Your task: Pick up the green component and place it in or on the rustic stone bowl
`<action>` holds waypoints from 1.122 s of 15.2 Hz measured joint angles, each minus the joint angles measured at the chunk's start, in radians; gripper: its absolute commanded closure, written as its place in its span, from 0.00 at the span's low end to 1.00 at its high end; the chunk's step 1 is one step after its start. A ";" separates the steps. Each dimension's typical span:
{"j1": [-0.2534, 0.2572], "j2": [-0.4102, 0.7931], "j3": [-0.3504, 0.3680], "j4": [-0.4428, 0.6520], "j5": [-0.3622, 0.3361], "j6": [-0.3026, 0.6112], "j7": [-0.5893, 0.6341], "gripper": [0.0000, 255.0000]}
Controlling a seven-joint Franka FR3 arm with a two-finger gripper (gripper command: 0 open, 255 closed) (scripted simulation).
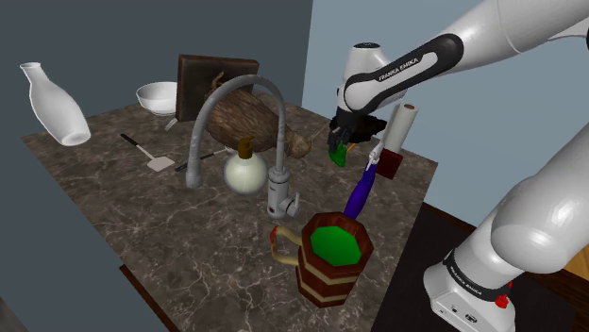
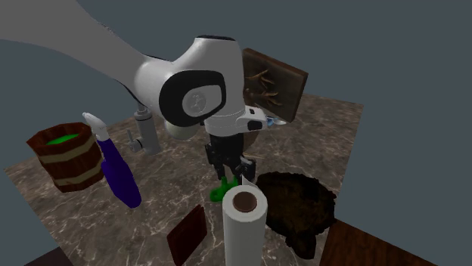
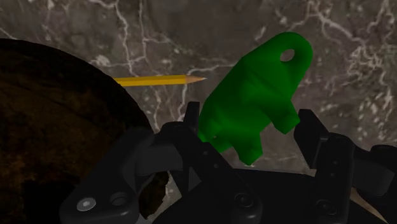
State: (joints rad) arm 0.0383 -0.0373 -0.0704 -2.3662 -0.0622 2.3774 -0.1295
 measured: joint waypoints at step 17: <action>0.001 -0.118 0.003 0.114 0.001 -0.232 -0.008 1.00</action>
State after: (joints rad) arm 0.0396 -0.1555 -0.0676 -2.2525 -0.0609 2.1450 -0.1372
